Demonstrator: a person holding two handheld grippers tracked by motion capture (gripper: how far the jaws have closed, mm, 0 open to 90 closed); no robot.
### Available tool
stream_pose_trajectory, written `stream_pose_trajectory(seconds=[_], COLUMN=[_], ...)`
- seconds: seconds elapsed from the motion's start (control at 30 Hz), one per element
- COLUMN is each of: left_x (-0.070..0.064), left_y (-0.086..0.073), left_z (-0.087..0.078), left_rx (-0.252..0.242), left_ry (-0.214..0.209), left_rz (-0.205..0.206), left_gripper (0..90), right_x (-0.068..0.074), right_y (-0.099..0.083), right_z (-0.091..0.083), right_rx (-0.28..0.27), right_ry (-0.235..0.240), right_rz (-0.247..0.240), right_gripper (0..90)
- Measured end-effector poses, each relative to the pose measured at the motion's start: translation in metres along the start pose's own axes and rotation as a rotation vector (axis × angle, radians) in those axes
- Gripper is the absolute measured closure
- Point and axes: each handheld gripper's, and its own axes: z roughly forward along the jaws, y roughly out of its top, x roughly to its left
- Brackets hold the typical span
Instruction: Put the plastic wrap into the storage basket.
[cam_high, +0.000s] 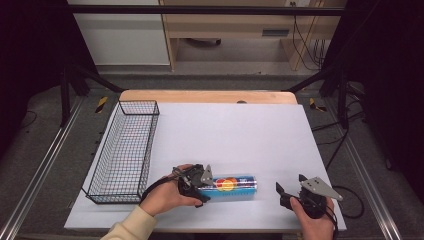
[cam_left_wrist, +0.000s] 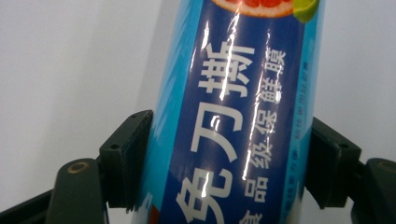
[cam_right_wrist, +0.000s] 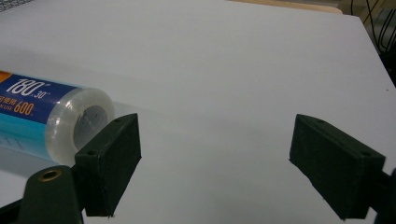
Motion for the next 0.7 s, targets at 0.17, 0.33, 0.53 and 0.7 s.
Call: stream_pose_trajectory(seconds=[0.17,0.33,0.53,0.7], left_x=[-0.0004,0.0000,0.0008,0.0000], left_y=[0.0000,0.0002,0.0001,0.0005], left_z=[-0.0001,-0.0004,-0.0017,-0.0025], left_rx=[0.000,-0.001,-0.003,-0.002], left_ry=[0.004,0.000,-0.010,-0.020], left_rz=[0.005,0.011,0.015,0.009], left_gripper=[26.6,27.1,27.9,28.4], right_x=[0.0005,0.0004,0.0005,0.0005], right_y=[0.0000,-0.0001,0.0000,0.0001], right_z=[-0.0001,0.0000,0.0000,-0.0001], right_rx=[0.002,0.003,0.003,0.001], right_ry=[0.003,0.007,0.008,0.008], right_rz=[0.003,0.001,0.000,0.000], right_gripper=[16.8,16.8,17.2,17.5])
